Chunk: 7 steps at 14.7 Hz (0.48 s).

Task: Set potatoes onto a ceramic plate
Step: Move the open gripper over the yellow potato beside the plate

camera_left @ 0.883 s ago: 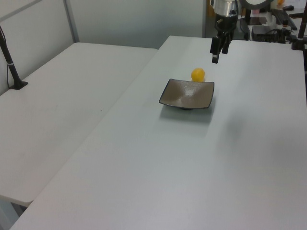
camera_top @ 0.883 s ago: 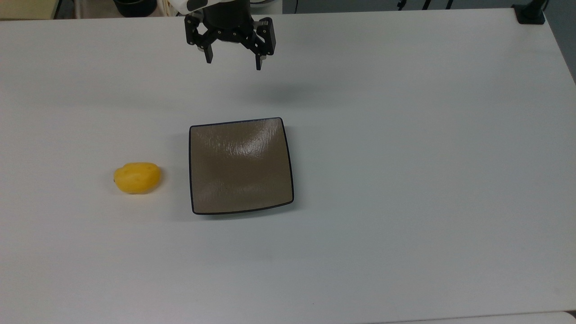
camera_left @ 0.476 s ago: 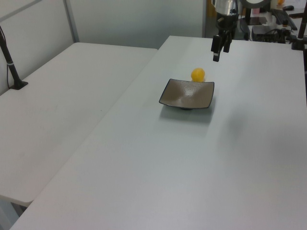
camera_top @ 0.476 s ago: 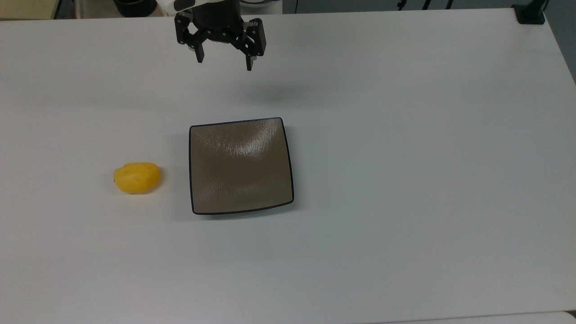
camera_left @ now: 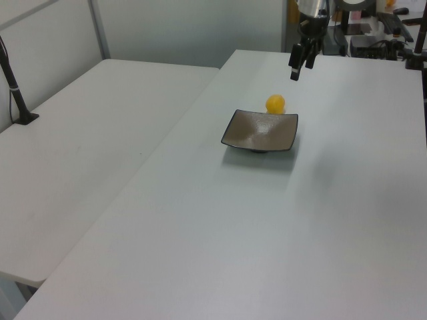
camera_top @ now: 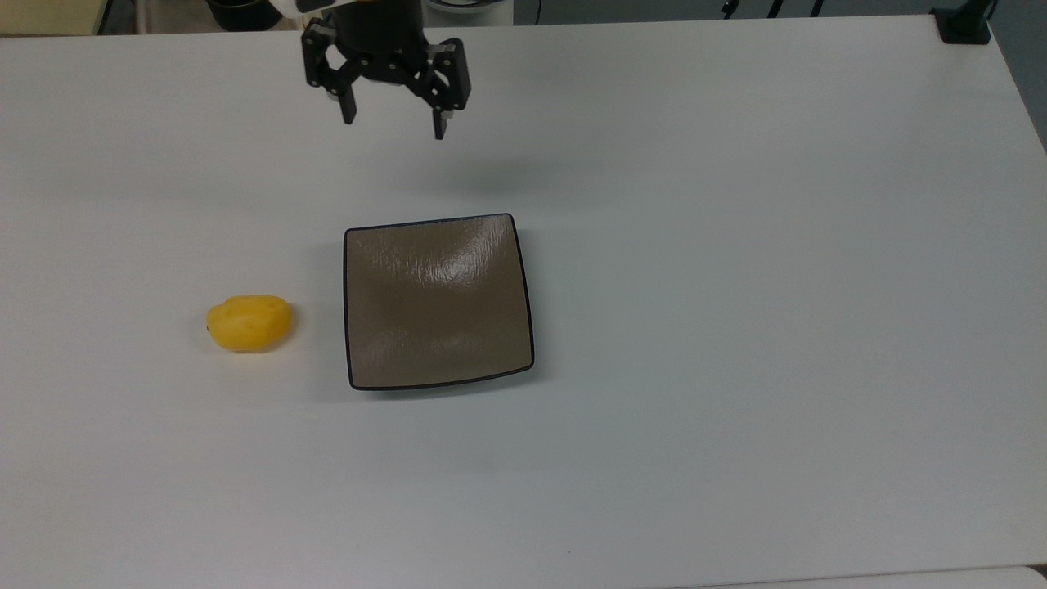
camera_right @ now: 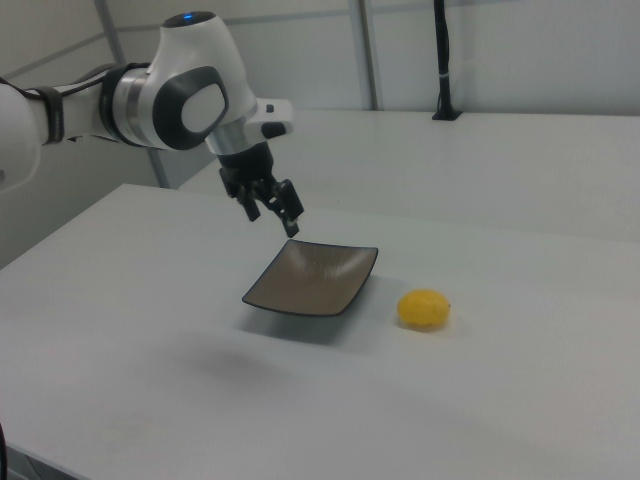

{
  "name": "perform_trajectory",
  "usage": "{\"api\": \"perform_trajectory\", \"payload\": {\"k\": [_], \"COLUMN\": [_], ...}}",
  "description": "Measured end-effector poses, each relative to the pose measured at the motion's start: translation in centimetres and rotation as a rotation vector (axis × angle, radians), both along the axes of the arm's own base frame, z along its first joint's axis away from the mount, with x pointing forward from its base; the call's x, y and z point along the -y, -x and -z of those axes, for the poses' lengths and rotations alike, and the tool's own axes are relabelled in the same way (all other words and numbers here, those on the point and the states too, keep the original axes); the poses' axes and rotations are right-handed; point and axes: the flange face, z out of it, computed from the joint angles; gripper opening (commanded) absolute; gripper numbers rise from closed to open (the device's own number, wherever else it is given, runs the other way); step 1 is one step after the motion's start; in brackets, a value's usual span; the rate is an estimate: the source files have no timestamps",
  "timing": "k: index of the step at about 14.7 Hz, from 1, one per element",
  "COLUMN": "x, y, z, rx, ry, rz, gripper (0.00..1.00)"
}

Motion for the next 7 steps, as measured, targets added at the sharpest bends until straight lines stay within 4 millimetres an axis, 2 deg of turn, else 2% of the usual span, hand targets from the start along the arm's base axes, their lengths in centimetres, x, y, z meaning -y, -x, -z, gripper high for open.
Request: {"api": "perform_trajectory", "payload": {"k": [2, 5, 7], "x": [2.2, 4.8, 6.7], "y": [-0.8, -2.4, -3.7], "z": [0.2, 2.0, 3.9], "rx": [0.049, 0.101, 0.135], "ry": [-0.001, 0.000, 0.000], "rz": [0.036, 0.077, 0.108], "gripper": [1.00, 1.00, 1.00]}}
